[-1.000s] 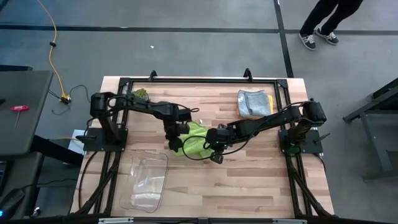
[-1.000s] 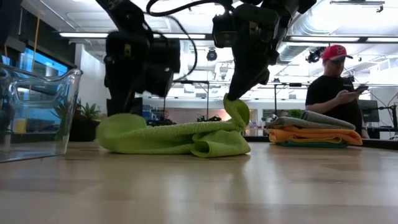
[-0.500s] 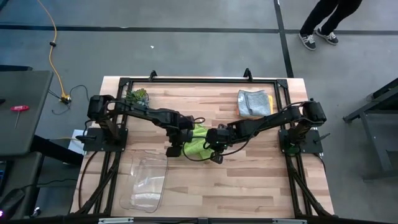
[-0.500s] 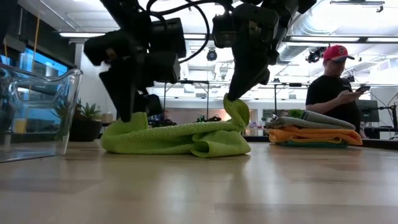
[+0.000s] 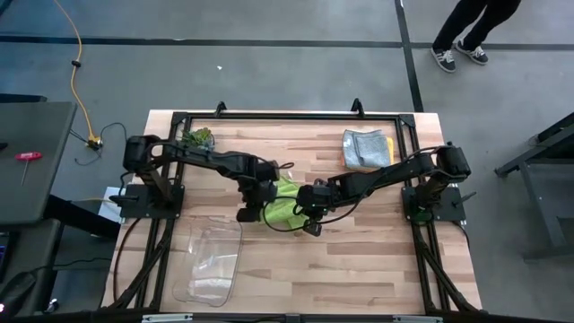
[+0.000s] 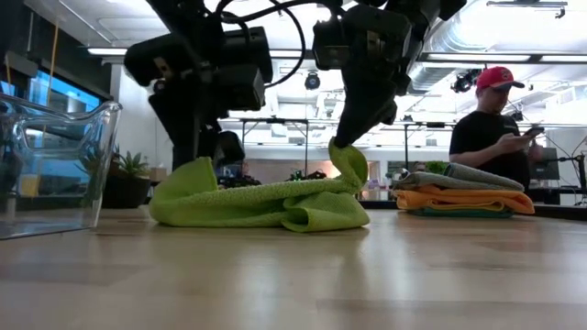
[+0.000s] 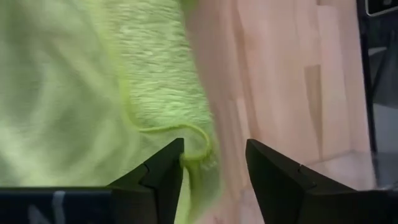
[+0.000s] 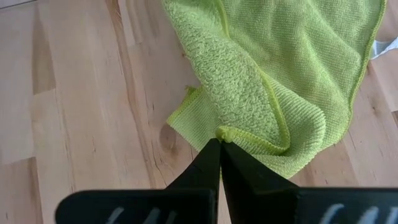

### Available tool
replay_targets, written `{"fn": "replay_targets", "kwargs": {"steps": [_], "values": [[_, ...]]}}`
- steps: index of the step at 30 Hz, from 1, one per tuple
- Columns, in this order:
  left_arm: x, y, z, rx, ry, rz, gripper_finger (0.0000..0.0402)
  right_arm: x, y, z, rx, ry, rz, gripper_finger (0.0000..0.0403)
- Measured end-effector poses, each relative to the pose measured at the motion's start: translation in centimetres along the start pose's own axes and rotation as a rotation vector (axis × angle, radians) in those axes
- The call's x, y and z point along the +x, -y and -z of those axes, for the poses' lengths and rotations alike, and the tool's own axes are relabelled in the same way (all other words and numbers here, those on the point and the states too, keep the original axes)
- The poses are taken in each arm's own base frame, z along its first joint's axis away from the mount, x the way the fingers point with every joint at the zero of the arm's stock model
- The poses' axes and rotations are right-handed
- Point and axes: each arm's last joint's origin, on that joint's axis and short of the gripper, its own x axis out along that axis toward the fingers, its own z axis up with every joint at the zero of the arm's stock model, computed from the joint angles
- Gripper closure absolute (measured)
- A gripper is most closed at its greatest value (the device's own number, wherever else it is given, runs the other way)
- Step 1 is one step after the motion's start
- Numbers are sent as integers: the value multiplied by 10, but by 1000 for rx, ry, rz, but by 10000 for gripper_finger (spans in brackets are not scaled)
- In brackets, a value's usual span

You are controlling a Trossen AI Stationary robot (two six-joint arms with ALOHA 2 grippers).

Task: Fold microfiber towels
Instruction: Fold the green towel

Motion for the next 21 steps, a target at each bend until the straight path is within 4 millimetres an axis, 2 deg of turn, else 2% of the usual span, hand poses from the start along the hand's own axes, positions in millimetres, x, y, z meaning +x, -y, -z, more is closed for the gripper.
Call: {"fn": "replay_targets", "kwargs": {"steps": [5,14,18,21], "values": [[-14,-6,1,-18,38,-25,275,0,0,0,0,0,0,403],[-15,-6,6,9,-3,-23,353,0,0,0,0,1,0,403],[-14,-6,6,11,-14,-37,361,0,0,0,0,1,-1,403],[-14,-6,7,3,-17,-49,350,0,0,0,0,1,-1,403]]}}
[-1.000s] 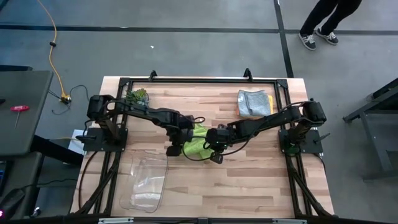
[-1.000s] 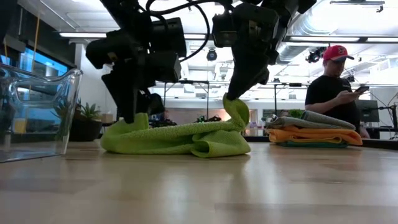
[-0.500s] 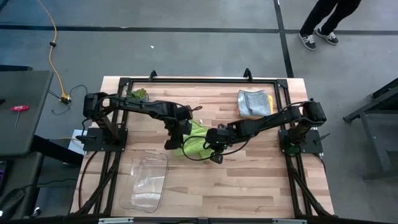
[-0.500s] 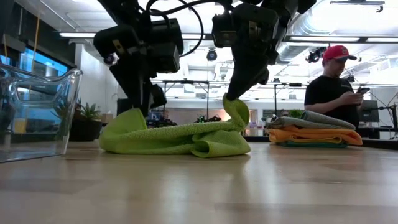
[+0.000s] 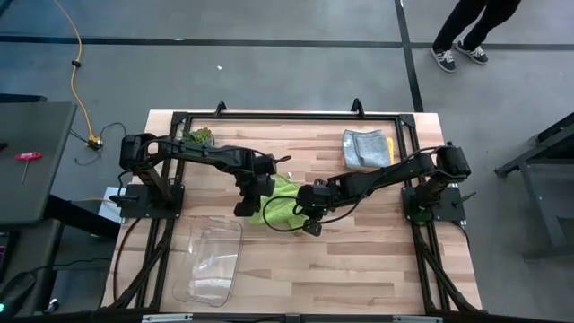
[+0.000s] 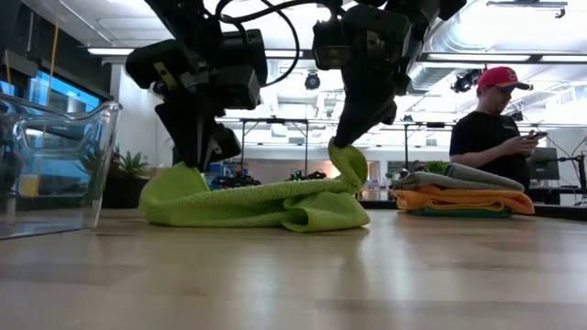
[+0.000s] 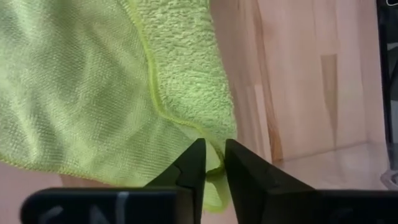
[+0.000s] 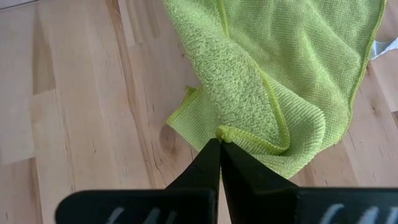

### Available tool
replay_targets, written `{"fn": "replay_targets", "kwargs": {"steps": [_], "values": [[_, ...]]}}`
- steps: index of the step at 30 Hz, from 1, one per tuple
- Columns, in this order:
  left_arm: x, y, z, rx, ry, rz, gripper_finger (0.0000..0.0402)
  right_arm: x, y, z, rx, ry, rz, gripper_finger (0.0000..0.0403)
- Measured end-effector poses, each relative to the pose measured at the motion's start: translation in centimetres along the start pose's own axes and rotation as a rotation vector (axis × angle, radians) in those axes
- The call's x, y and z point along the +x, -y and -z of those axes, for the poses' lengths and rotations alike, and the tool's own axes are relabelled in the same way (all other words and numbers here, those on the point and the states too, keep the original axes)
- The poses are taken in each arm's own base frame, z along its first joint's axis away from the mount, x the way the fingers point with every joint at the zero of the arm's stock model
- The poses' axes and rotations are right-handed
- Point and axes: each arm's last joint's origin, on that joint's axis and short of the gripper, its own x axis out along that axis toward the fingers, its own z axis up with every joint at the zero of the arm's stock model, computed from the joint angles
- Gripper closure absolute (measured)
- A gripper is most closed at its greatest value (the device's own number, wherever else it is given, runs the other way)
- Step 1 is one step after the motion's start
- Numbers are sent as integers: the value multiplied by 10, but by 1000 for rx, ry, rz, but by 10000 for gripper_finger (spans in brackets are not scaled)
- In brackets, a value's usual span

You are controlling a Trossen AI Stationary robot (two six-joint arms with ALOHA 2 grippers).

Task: Fold microfiber towels
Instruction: Fold the green towel

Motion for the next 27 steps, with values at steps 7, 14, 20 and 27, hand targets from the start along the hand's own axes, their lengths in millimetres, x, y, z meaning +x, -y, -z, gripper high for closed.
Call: {"fn": "replay_targets", "kwargs": {"steps": [7,14,20,27], "values": [[0,0,4,-10,-37,-15,291,0,0,0,9,0,0,403],[0,1,7,7,-70,-7,244,0,0,0,3,0,0,403],[0,2,10,-7,-101,1,241,0,0,0,3,0,0,403],[0,3,11,-13,-110,4,255,0,0,0,0,1,-1,403]]}}
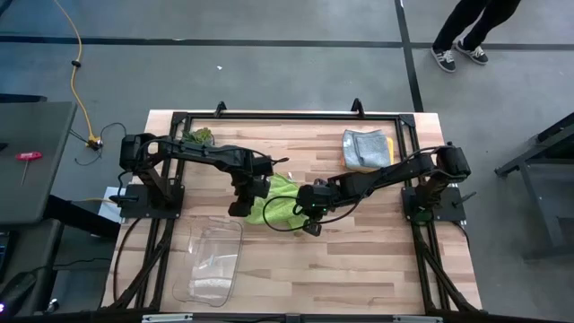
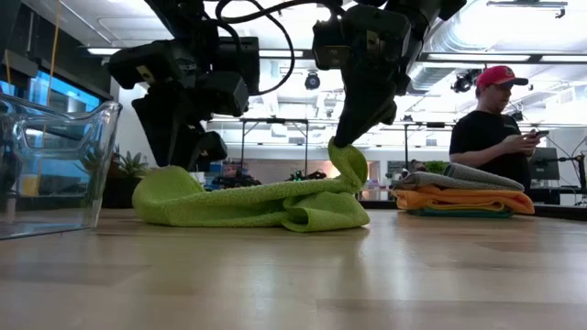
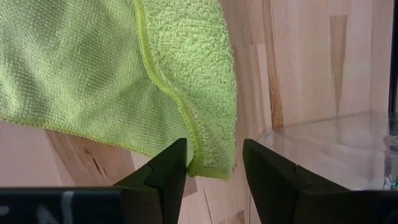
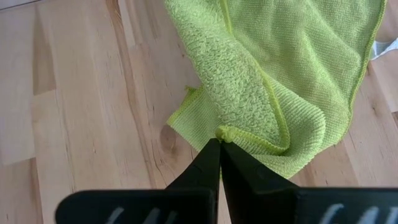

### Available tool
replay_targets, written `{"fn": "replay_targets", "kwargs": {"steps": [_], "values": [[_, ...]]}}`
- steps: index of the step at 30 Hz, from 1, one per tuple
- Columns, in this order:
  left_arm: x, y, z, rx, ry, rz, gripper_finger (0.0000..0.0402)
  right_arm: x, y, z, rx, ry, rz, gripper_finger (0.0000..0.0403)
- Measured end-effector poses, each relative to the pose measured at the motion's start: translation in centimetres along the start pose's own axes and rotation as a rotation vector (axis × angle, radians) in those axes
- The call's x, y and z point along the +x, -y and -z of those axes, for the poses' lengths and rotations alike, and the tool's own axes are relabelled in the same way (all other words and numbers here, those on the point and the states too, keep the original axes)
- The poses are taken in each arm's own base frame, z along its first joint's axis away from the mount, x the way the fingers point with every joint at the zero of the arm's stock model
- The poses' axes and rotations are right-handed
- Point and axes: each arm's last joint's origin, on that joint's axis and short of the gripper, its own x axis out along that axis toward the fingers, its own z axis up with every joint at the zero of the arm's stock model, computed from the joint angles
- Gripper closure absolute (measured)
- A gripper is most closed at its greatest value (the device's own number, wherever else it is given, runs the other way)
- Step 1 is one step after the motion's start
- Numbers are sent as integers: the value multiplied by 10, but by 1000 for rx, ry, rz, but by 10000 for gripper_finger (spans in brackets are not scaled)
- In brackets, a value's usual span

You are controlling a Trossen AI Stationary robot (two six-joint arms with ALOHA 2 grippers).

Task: Fold microfiber towels
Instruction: Fold the green towel

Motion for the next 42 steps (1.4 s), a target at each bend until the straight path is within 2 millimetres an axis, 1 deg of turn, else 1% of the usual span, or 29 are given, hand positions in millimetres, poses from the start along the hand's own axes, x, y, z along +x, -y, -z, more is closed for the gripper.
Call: {"fn": "replay_targets", "kwargs": {"steps": [5,8,11,12,14,18,20,23,28,32,37,39,42], "values": [[0,0,0,1,-1,0,285,0,0,0,3,0,0,403],[0,0,0,8,-4,-11,324,0,0,0,-1,0,0,403],[0,-1,1,8,-16,-46,379,-1,0,0,-5,0,0,403],[-1,-2,2,2,-18,-50,390,-4,-1,-1,-9,0,1,403],[-9,-2,4,-18,-2,-55,392,-13,-1,-4,-31,13,0,403],[-38,2,5,-28,87,-85,399,-28,5,-7,-66,22,25,403],[-58,6,6,-31,154,-109,398,-38,11,-10,-61,42,36,403],[-89,13,10,-33,262,-157,400,-58,20,-14,-71,99,47,403],[-138,23,21,-80,406,-363,400,-96,41,-22,-97,227,136,403],[-175,31,30,-106,512,-523,401,-120,62,-25,-79,301,204,403],[-210,35,35,-199,610,-693,401,-148,88,-28,-28,370,269,403],[-221,35,36,-239,635,-753,401,-161,94,-35,-32,400,274,403],[-230,33,38,-302,672,-821,401,-181,101,-49,-55,463,223,403]]}}
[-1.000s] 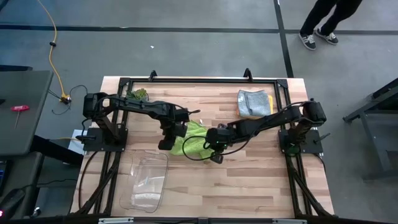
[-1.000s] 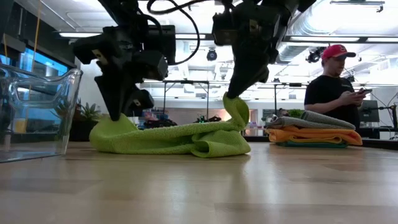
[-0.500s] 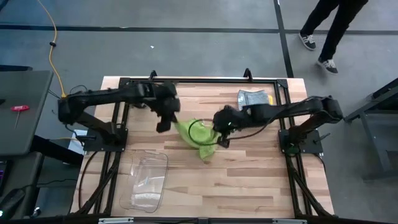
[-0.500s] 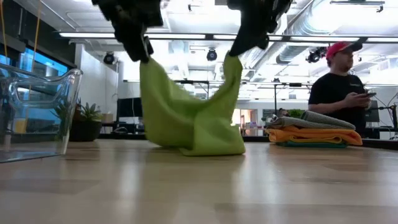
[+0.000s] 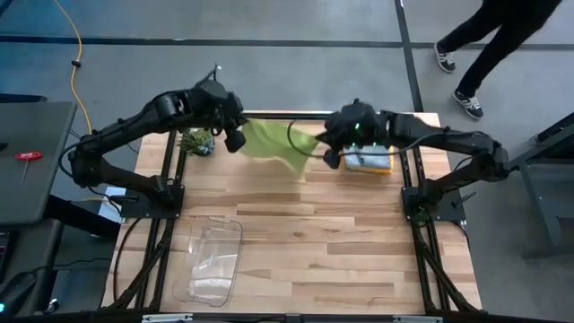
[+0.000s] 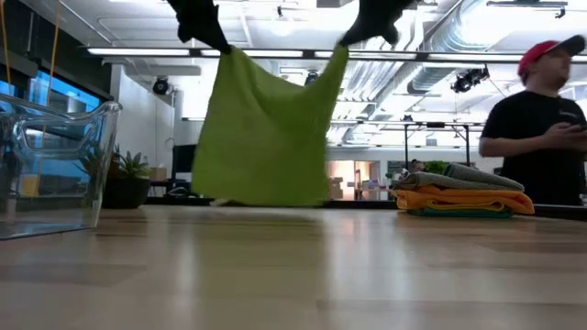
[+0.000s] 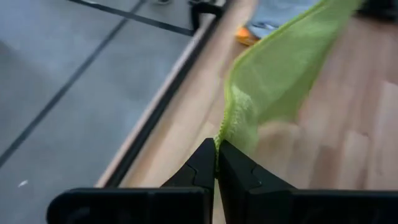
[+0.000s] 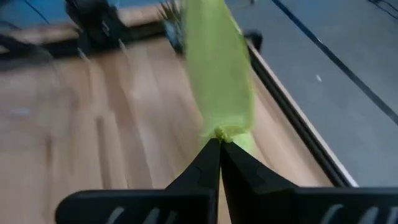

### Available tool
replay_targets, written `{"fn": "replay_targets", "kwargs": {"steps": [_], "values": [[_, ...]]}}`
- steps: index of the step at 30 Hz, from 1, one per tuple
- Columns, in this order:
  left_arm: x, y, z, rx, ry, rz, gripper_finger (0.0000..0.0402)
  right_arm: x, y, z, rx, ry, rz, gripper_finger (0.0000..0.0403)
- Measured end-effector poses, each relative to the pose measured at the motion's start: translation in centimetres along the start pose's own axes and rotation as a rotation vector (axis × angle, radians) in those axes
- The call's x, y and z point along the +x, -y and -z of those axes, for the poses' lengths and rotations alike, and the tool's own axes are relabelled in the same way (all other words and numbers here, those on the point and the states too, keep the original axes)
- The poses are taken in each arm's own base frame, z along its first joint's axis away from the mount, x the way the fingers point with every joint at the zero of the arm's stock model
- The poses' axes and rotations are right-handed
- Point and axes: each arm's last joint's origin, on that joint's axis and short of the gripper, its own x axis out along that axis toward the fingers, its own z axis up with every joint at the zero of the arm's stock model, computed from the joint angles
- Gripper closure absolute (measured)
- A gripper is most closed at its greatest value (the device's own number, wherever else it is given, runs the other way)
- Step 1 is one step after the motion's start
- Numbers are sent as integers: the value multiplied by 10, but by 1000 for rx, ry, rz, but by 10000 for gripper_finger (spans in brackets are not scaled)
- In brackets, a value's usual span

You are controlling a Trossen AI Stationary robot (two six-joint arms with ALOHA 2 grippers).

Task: Fold microfiber towels
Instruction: Fold the green towel

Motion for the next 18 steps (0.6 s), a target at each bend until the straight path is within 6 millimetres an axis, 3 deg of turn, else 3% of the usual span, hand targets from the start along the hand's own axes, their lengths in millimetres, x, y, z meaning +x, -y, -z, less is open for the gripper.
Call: {"fn": "replay_targets", "kwargs": {"steps": [5,10,18], "values": [[1,-7,1,-18,-11,-104,401,-4,13,-12,-15,0,-3,403],[5,-13,5,26,-36,-133,402,-2,19,-3,-17,-101,5,403],[34,0,33,-25,-125,-53,401,18,2,17,-62,-315,-44,403]]}}
